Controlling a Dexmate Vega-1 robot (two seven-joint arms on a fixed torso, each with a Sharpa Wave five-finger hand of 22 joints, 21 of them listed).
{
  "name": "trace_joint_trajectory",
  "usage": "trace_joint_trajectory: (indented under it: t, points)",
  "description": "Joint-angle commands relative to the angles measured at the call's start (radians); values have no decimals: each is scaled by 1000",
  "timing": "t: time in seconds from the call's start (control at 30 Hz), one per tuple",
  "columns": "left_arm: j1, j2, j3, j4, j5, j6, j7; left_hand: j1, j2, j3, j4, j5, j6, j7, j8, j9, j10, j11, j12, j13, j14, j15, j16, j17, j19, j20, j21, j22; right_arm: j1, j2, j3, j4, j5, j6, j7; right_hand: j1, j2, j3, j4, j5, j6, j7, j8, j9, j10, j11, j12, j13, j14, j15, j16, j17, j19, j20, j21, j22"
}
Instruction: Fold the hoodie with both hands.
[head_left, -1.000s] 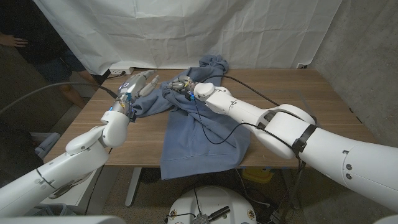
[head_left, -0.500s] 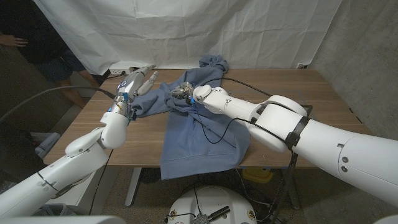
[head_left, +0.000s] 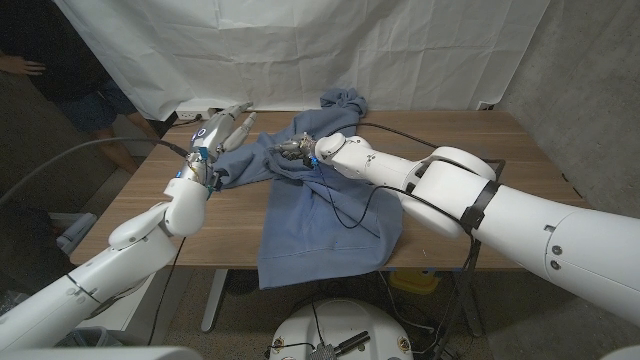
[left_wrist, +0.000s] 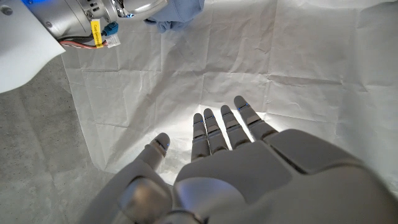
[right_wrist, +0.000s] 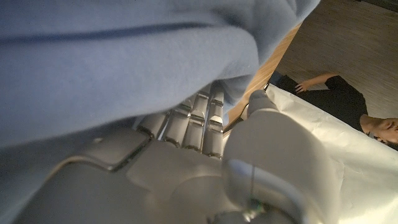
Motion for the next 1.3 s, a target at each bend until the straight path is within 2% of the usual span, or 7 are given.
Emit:
trace_joint_trajectory:
  t: [0.03, 0.13, 0.33, 0.7, 1.07, 1.27, 1.3]
  points:
    - [-29, -15, 20, 25, -2, -20, -23, 4, 57, 7, 1, -2, -4, -4, 5, 1, -4, 2, -1, 4, 7, -13, 0, 1, 6, -3, -6, 5, -92, -176, 59, -318, 3, -5, 99, -26, -6, -1, 11, -3, -27, -1, -6, -4, -29, 5, -23, -9, -23, 11, -19, -14, -11, 14, -10, 1]
    - [-38, -16, 27, 30, -3, -22, -29, 4, 57, 7, 2, -2, -5, -4, 6, 1, -4, 1, -1, 4, 6, -13, 0, 1, 5, -3, -6, 5, -123, -228, 75, -433, -2, -41, 78, -36, -9, -3, 13, -3, -41, -3, -7, -7, -40, 2, -32, -13, -30, 14, -27, -21, -12, 20, -13, 1]
    - [-57, -18, 40, 43, -5, -30, -39, 4, 57, 7, 2, -2, -8, -3, 6, 1, -4, 2, 0, 4, 5, -13, 0, 1, 5, -3, -7, 5, -163, -306, 89, -591, -26, -84, 41, -48, -11, -3, 12, -1, -76, -11, -10, -13, -67, 2, -53, -22, -50, 16, -46, -37, -26, 35, -25, 1]
    - [-96, -23, 70, 67, -8, -40, -58, 3, 57, 8, 3, -2, -11, -2, 8, 1, -6, -2, 0, 4, 4, -13, 0, 1, 6, -3, -9, 6, -219, -405, 115, -788, -66, -129, -42, -50, -10, 9, 0, 2, -120, -43, -7, -25, -104, -1, -86, -38, -82, 19, -77, -64, -49, 57, -48, 0]
    - [-135, -26, 95, 81, -7, -45, -75, 3, 57, 8, 4, -2, -12, -2, 9, 1, -6, -1, 1, 4, 3, -13, 0, 1, 6, -3, -10, 6, -275, -515, 99, -1017, -207, -265, -186, -36, -9, 22, -16, 3, -129, -39, -3, -31, -103, -9, -94, -45, -97, 10, -92, -78, -65, 53, -62, -1]
    - [-171, -40, 118, 97, -7, -56, -83, 2, 56, 8, 5, -2, -14, -2, 9, 1, -5, -2, 2, 4, 4, -13, 1, 2, 6, -3, -11, 6, -310, -575, 96, -1127, -269, -338, -223, -37, -11, 26, -22, 2, -126, -37, 2, -35, -102, -11, -100, -51, -122, 19, -109, -87, -85, 54, -76, -1]
    - [-183, -47, 126, 104, -8, -60, -85, 2, 56, 8, 5, -2, -15, -2, 9, 1, -7, 0, 1, 4, 4, -13, 1, 2, 6, -3, -11, 6, -321, -596, 93, -1164, -288, -364, -232, -38, -11, 27, -22, 2, -127, -38, 3, -36, -102, -11, -101, -52, -127, 18, -111, -88, -91, 55, -79, -1]
